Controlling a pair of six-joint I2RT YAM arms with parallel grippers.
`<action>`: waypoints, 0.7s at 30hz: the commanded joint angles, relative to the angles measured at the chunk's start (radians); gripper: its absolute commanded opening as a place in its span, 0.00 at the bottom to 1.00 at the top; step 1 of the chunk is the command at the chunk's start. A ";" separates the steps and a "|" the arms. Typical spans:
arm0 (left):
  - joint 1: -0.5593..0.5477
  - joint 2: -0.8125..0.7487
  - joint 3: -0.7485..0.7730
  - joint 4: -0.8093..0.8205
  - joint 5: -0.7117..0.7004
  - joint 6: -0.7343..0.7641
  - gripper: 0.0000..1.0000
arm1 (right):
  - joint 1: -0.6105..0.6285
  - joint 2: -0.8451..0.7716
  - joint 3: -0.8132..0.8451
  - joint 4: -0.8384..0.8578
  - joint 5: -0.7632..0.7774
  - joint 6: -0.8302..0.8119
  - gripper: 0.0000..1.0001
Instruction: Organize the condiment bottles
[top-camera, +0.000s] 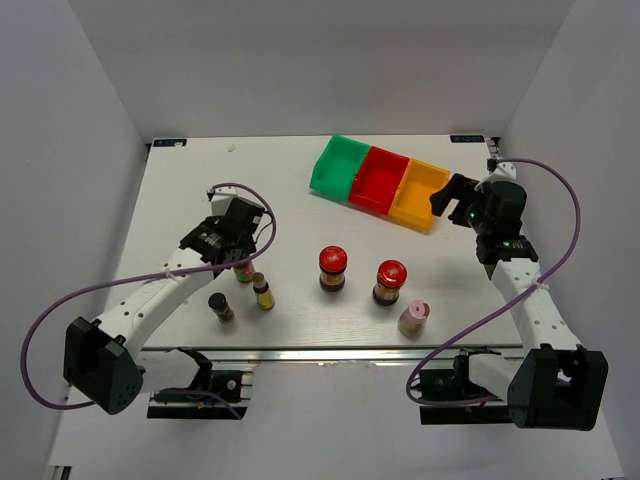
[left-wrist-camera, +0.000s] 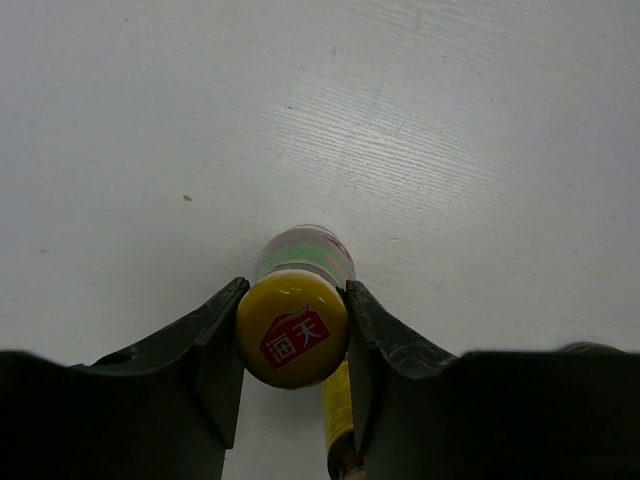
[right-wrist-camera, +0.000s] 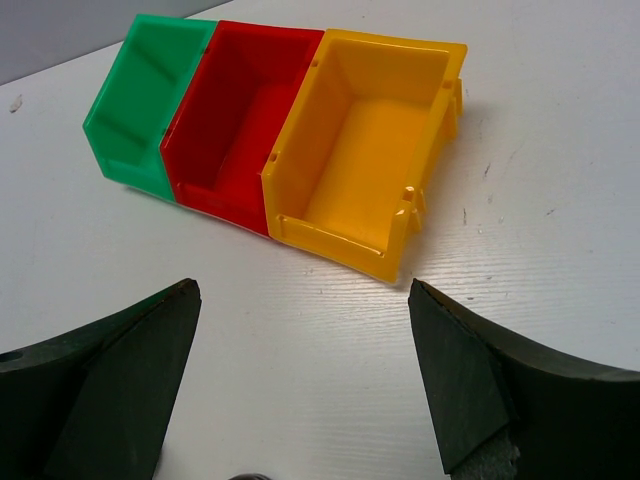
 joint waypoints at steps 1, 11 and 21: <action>-0.012 0.017 0.031 -0.020 -0.049 -0.009 0.44 | -0.003 -0.004 0.030 0.013 0.027 -0.022 0.89; -0.049 0.066 0.146 -0.028 -0.099 0.030 0.22 | -0.003 -0.006 0.031 0.009 0.038 -0.028 0.89; -0.049 0.191 0.386 0.136 -0.059 0.181 0.00 | -0.003 0.002 0.036 0.028 -0.036 -0.070 0.89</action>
